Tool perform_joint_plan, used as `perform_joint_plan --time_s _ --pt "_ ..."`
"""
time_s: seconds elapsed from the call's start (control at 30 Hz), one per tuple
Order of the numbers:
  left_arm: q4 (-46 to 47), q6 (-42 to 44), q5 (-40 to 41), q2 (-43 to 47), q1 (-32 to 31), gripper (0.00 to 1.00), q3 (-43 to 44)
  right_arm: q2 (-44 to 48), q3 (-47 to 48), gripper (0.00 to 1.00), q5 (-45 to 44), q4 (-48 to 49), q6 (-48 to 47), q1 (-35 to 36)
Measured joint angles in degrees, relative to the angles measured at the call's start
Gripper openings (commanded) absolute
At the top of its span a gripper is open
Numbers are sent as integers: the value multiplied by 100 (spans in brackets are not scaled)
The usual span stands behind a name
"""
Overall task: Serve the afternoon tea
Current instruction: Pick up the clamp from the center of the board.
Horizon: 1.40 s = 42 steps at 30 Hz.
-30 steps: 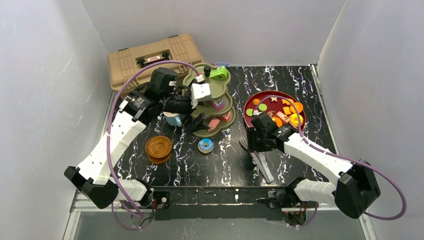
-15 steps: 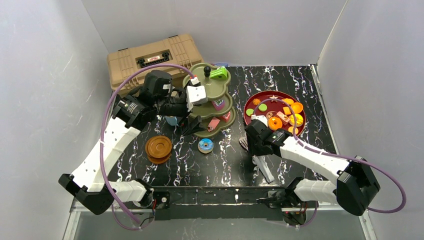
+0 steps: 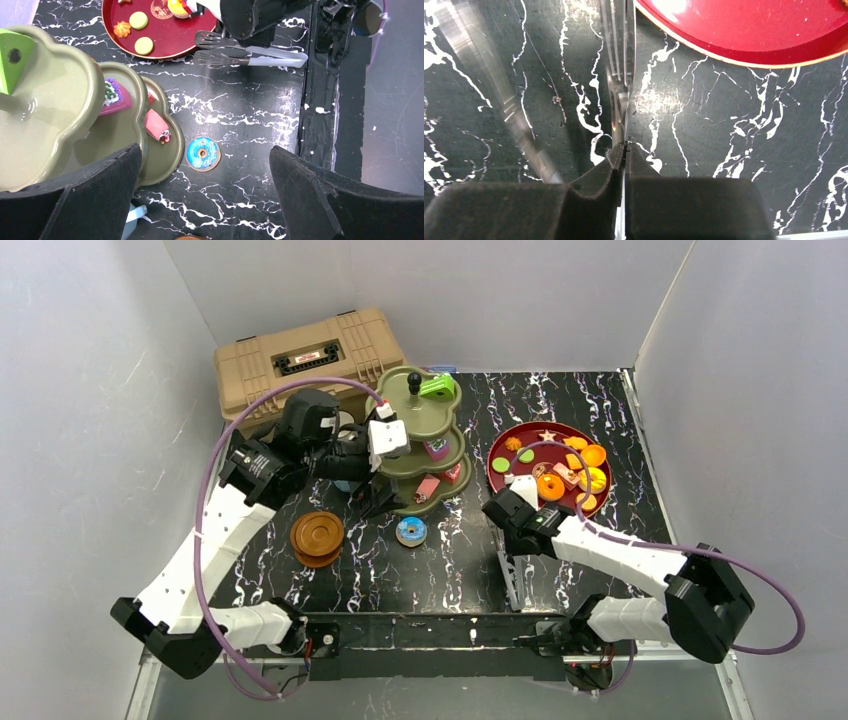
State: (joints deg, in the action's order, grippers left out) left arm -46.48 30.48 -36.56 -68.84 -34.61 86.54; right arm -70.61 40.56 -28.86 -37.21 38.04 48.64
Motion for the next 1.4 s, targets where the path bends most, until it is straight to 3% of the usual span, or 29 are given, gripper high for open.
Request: perform_joint_plan --time_s 0.17,0.33,0.63,0.87,1.07,1.27,1.4 --pt "162 365 -55 365 0 98 -501 293 74 1 -55 -9 -105 24" --pt "400 1408 -284 876 -61 98 -1228 466 817 1 330 -114 -501 24" --pt "1961 5418 -243 2323 -807 98 -3884 -275 3045 1 1746 -708 -1209 24" --pt "3381 7775 -254 1991 -839 96 -4286 -874 4113 1 2653 -1259 -1521 24" --pt "3880 8544 -142 1499 -1062 89 -4162 -874 4297 1 3001 -1582 -1602 24" --pt "3921 8765 330 1021 -1394 68 -3757 -874 4341 1 3104 -1722 -1606 24" --pt "3869 8769 673 911 -1565 60 -3587 -874 4468 1 3097 -1797 -1617 24"
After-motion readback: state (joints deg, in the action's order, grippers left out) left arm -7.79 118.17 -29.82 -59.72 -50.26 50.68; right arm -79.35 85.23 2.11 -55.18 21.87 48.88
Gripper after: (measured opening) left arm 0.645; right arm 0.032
